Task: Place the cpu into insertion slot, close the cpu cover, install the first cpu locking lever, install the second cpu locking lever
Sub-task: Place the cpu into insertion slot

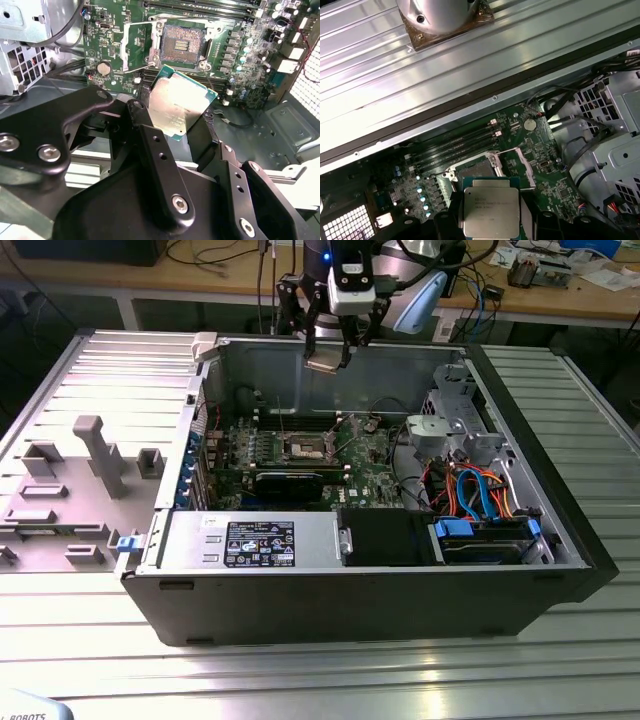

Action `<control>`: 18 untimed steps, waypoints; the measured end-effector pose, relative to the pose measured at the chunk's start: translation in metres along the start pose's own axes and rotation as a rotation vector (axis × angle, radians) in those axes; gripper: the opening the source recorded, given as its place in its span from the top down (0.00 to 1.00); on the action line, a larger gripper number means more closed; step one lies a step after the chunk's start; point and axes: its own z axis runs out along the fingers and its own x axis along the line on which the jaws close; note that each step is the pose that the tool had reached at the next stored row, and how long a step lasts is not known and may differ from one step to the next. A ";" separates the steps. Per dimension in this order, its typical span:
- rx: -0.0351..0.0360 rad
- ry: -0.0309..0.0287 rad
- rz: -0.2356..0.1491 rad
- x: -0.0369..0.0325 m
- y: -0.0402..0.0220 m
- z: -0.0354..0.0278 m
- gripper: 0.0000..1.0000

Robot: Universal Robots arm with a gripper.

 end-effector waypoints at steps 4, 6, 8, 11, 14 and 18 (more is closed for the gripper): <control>-0.0006 -0.0032 0.036 -0.0001 0.0000 0.0001 0.46; -0.0009 -0.0043 0.048 0.0000 0.0000 0.0001 0.46; -0.0011 -0.0053 0.060 0.0000 0.0000 0.0002 0.46; -0.0015 -0.0072 0.080 0.0000 0.0000 0.0002 0.46; -0.0019 -0.0086 0.096 0.0000 0.0000 0.0002 0.46; -0.0024 -0.0107 0.120 0.0000 0.0000 0.0004 0.46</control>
